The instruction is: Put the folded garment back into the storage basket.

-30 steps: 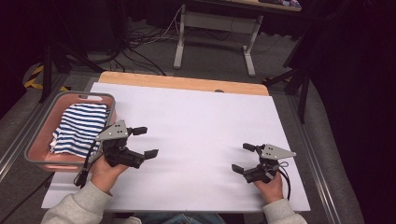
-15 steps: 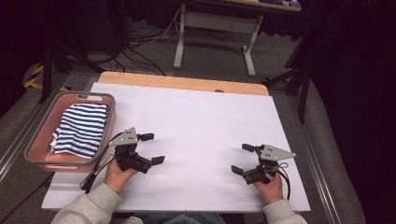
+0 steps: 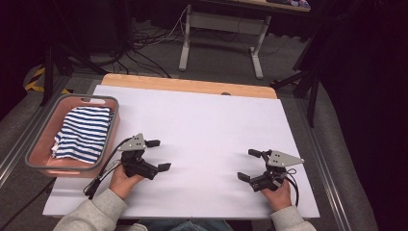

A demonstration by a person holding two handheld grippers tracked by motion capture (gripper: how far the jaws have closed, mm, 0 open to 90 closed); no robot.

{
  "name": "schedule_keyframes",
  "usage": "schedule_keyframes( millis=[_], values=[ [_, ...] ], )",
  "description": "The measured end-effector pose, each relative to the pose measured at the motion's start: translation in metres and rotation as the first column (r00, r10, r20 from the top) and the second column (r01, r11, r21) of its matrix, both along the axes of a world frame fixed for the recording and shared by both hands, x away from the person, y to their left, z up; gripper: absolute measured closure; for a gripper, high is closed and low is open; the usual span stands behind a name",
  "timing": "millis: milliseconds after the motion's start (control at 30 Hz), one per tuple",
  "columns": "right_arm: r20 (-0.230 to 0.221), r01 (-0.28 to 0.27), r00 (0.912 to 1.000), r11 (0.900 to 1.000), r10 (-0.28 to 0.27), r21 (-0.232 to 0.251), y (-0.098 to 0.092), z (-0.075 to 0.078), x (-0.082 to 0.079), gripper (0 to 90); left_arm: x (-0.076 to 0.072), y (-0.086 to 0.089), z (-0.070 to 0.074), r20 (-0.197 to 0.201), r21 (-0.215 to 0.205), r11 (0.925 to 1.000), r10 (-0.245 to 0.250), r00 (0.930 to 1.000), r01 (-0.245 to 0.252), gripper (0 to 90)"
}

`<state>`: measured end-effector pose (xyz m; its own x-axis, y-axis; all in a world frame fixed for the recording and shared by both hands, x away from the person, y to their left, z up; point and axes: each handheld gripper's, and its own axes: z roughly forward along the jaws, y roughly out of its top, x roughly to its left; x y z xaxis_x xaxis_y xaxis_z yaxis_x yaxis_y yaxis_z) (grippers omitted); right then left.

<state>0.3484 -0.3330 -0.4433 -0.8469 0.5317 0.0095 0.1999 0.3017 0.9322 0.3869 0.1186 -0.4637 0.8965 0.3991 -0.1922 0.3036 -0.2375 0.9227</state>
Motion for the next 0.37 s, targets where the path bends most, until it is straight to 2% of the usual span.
schedule_keyframes(
  millis=[167,367],
  values=[
    [-0.001,-0.002,1.0,1.0,0.002,0.0,0.0003,-0.0002,0.0004,0.6,-0.0006,0.0001,0.0007,0.005,-0.003,1.0,-0.004,1.0,0.004,0.0],
    [-0.003,-0.005,1.0,1.0,0.005,0.0,0.0004,-0.0001,0.0003,0.6,-0.0025,-0.0003,0.003,0.046,0.007,1.0,0.0,0.9989,0.0,0.0]
  ],
)
